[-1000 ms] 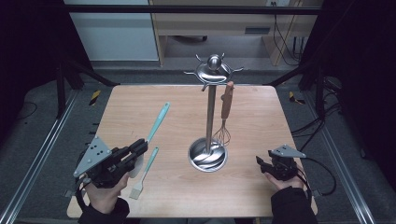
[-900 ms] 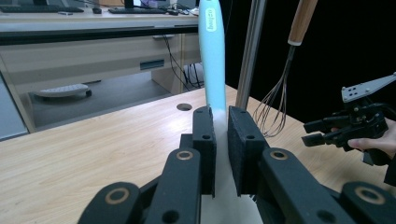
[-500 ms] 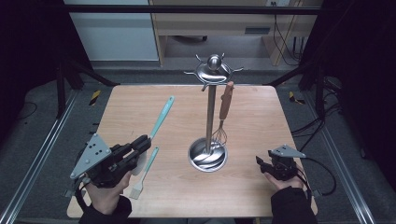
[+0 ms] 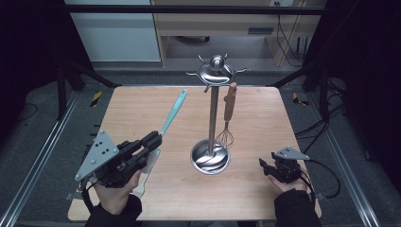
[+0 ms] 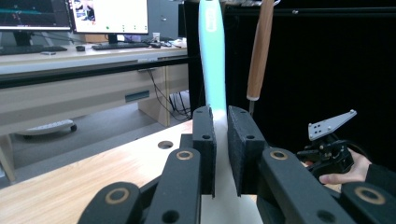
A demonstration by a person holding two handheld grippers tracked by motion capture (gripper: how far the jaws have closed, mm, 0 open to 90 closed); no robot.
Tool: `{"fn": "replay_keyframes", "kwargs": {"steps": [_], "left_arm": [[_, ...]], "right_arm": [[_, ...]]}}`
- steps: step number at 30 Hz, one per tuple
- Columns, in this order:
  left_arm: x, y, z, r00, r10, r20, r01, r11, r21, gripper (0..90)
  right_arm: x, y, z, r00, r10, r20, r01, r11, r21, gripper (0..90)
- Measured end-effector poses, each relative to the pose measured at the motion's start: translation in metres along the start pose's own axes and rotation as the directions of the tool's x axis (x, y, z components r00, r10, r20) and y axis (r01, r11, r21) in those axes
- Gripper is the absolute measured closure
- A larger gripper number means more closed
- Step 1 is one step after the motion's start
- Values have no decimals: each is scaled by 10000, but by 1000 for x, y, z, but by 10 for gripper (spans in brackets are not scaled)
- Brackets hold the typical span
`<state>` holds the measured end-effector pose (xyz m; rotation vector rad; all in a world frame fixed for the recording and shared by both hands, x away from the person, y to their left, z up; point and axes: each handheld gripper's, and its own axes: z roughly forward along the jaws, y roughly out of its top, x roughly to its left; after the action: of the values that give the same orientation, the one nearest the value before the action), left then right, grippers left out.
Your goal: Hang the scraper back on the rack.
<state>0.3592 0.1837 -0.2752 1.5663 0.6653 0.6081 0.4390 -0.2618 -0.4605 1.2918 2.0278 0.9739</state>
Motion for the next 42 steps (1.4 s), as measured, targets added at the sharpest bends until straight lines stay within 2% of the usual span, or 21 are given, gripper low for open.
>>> {"fn": "replay_keyframes", "kwargs": {"steps": [9, 20, 28, 33, 39, 42], "left_arm": [[-10, 7, 7, 9997, 149, 214, -146, 9998, -126, 816], [-18, 10, 13, 9989, 362, 298, -361, 9993, -50, 816], [-22, 11, 20, 9983, 512, 285, -516, 9986, 143, 816], [-23, 11, 24, 9973, 723, 89, -725, 9971, 246, 816], [-25, 11, 29, 9960, 896, -41, -893, 9947, 518, 816], [-26, 11, 32, 9964, 848, -34, -843, 9937, 735, 815]], "right_arm": [[0, 0, -1, 10000, 45, -19, -45, 10000, 5, 445], [0, 0, -1, 10000, 49, -20, -49, 10000, 2, 445], [0, 0, -1, 10000, 62, -35, -62, 10000, -2, 445], [0, 0, -1, 10000, 26, -37, -26, 10000, 0, 445], [0, 0, 0, 10000, -31, -30, 31, 10000, 6, 445], [0, 0, 0, 10000, -34, -39, 34, 10000, 10, 445]]}}
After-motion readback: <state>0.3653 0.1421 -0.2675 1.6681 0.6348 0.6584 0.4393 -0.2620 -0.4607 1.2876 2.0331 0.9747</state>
